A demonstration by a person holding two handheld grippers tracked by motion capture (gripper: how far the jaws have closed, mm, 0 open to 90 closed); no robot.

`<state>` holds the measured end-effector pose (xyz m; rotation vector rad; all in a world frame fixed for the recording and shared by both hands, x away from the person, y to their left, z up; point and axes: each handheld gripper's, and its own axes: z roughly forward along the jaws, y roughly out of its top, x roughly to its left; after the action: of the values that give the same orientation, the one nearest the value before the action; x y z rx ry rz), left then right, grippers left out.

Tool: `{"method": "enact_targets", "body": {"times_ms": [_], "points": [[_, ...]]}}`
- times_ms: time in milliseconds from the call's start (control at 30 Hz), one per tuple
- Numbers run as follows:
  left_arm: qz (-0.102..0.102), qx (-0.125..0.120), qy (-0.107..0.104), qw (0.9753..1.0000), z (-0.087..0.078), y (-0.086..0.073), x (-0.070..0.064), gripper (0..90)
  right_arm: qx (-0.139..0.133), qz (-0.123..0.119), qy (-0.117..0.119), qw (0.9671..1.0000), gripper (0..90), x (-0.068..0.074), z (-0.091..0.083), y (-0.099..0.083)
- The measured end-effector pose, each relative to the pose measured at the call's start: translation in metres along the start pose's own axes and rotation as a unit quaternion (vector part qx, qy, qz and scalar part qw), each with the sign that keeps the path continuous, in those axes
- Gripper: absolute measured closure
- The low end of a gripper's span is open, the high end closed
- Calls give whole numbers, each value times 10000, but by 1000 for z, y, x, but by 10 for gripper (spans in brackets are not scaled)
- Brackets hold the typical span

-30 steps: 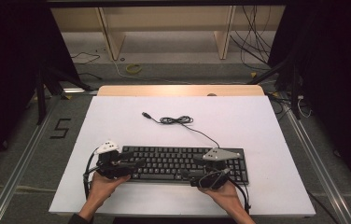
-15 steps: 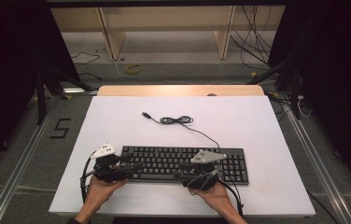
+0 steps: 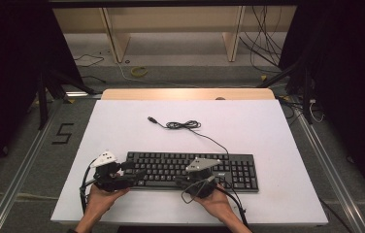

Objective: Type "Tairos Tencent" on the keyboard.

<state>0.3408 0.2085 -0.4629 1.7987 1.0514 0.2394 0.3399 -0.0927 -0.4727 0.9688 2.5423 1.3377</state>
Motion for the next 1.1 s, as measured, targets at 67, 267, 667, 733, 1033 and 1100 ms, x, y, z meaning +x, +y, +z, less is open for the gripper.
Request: {"method": "enact_targets", "body": {"times_ms": [67,267,667,733,1033,1100], "points": [[22,2,21,10000,-1,0,0,317,53,-39,-5,10000,883,1,3,0],[14,-17,58,10000,-4,-2,1,316,105,-65,-30,9999,900,1,8,3],[23,-17,89,10000,-9,-4,4,313,237,-86,-73,9997,900,3,18,3],[20,-15,93,10000,-9,-4,4,313,268,-115,-85,9995,900,3,20,3],[23,-3,89,10000,-9,-4,4,313,341,-135,-133,9992,900,4,24,1],[18,-12,100,9999,-9,-4,4,314,340,-130,-139,9992,900,4,24,1]]}}
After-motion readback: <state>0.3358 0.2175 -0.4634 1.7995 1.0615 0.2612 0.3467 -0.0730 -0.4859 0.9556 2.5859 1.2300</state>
